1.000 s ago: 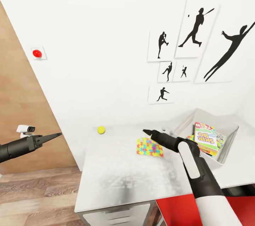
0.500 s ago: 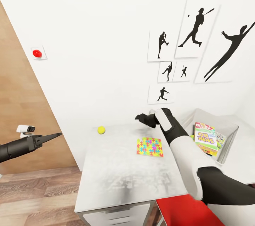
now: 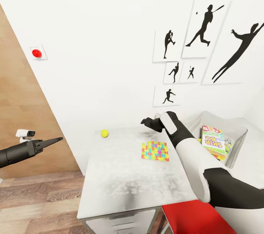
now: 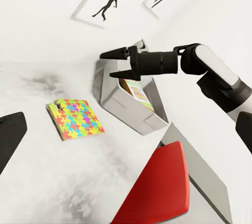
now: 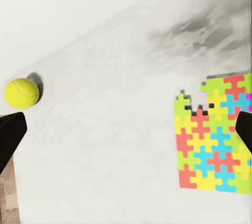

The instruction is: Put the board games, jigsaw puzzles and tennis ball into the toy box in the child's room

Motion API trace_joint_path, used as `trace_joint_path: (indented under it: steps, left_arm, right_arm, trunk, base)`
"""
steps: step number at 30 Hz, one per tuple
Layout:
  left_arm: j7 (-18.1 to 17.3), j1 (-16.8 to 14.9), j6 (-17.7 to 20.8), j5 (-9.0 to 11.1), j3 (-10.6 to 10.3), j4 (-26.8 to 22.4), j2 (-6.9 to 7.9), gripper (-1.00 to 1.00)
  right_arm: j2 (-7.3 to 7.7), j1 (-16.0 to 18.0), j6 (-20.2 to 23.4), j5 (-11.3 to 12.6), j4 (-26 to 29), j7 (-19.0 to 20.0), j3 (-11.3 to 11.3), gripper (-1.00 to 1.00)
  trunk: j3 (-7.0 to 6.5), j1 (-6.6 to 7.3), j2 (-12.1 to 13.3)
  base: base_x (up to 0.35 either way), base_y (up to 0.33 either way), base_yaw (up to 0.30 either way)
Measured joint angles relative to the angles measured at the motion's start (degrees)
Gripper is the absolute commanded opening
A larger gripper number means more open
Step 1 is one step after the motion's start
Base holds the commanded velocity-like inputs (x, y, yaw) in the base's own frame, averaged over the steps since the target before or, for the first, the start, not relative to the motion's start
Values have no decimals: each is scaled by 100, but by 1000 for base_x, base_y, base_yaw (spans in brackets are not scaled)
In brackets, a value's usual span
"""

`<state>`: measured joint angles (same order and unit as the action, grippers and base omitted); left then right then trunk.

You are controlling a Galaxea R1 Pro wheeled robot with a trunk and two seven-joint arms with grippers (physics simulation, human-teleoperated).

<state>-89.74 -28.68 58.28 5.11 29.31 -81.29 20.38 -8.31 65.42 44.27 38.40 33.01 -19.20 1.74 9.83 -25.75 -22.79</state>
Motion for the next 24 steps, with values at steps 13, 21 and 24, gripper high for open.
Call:
trace_joint_path:
  steps: [13,21,24]
  left_arm:
    - [0,4,2,10,92,0,0,100]
    - [0,4,0,10,99,0,0,100]
    - [0,5,2,11,96,0,0,100]
  right_arm:
    - [62,1,-102,-2,-37,-1,15,100]
    - [36,-7,-451,-544,-234,-2,191,100]
    - [38,-7,-528,-663,-306,2,207,100]
  trunk:
    - [123,0,0]
    - [198,0,0]
    - [227,0,0]
  base:
    - [0,0,0]
    - [0,0,0]
    - [0,0,0]
